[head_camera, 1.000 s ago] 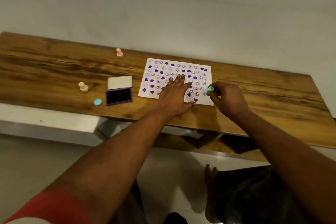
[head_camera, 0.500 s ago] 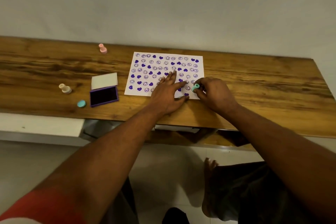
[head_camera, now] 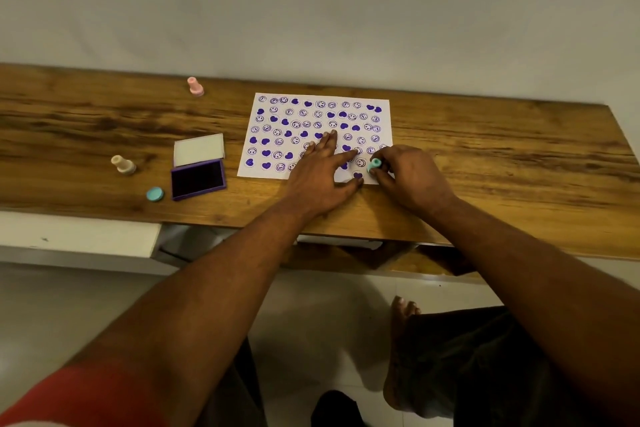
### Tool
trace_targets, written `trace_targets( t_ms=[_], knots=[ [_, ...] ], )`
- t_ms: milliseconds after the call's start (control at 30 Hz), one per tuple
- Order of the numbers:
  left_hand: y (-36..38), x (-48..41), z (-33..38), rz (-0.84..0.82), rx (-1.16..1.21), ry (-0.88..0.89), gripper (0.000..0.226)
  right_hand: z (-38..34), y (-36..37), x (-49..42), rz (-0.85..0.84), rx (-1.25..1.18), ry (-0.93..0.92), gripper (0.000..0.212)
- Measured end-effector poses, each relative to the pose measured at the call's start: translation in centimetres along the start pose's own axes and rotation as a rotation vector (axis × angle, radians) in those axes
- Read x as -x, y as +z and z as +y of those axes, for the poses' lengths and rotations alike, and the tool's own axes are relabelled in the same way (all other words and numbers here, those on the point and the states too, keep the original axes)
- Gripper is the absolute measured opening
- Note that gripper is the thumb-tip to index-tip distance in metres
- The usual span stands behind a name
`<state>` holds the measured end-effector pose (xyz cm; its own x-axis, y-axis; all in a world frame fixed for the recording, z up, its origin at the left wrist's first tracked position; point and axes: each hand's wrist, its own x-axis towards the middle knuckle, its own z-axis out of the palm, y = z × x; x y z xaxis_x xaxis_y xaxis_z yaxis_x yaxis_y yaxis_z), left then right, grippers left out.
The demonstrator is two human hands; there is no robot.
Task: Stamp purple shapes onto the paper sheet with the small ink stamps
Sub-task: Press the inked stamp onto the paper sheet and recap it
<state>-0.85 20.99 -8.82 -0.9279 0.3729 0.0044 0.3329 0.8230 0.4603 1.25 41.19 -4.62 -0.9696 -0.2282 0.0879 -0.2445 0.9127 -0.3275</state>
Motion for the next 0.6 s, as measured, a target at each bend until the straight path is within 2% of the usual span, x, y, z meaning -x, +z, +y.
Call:
trace_targets(
  t_ms=[233, 300, 400, 433, 467, 533, 567, 600],
  knots=[
    [0.0, -0.1, 0.1, 0.0, 0.003, 0.002, 0.069, -0.3, -0.4, 0.1, -0.019, 0.008, -0.005, 0.027],
    [0.1, -0.1, 0.0, 0.0, 0.007, 0.007, 0.07, -0.8, -1.6, -0.4, 0.092, -0.027, -0.029, 0.027],
    [0.0, -0.2, 0.0, -0.024, -0.012, 0.012, 0.072, -1.9, -3.6, -0.9, 0.416, -0.083, -0.087, 0.024],
    [-0.1, -0.2, 0.0, -0.027, -0.016, 0.014, 0.072, -2.0, -3.5, -0.7, 0.43, -0.083, -0.079, 0.025],
    [-0.1, -0.2, 0.1, -0.021, -0.009, 0.017, 0.071, -2.0, -2.8, -0.4, 0.355, -0.067, -0.042, 0.027],
    [-0.1, 0.0, 0.3, 0.004, 0.014, 0.021, 0.068, -1.9, 0.0, 0.7, 0.055, 0.053, 0.089, 0.034],
    [-0.1, 0.1, 0.4, 0.01, 0.017, 0.02, 0.067, -1.7, 1.0, 1.2, -0.04, 0.095, 0.139, 0.037],
    [-0.2, 0.1, 0.4, 0.008, 0.014, 0.018, 0.066, -1.5, 1.5, 1.3, -0.067, 0.093, 0.167, 0.038]
  ],
)
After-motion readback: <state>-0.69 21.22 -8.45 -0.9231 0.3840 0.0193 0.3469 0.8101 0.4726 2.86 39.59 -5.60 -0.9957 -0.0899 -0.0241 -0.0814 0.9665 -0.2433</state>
